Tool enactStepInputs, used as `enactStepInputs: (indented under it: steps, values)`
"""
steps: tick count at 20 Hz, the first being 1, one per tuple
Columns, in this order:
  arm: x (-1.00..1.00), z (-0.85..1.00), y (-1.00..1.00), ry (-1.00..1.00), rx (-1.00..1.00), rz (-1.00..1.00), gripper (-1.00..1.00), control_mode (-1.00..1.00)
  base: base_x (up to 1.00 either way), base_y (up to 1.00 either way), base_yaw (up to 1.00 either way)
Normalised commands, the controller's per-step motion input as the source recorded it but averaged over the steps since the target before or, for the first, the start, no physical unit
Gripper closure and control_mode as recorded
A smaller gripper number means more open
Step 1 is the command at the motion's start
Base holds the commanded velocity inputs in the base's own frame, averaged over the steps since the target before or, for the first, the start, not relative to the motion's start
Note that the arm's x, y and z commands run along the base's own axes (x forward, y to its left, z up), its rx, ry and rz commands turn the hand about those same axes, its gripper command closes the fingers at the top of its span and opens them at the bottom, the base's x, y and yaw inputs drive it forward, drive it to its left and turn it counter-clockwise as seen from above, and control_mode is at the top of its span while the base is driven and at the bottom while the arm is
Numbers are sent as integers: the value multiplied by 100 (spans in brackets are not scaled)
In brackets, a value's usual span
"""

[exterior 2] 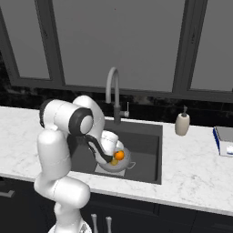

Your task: Put the colander in the sink, put the kiwi, orange, tangerine in the colander, and turn on the sink faucet and pour water over the colander.

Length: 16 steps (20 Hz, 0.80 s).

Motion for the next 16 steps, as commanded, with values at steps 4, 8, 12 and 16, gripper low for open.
enactStepInputs:
  steps: [4, 8, 12, 16]
  values:
    - [0, 93, -6, -4, 3, 0, -100, -100, 0, 0, 0]
    - [-14, 100, 0, -13, 0, 0, -100, -100, 0, 0, 0]
    - [-44, 100, 0, -20, 0, 0, -100, -100, 0, 0, 0]
    - [-53, 100, -8, -17, 0, 0, -100, -100, 0, 0, 0]
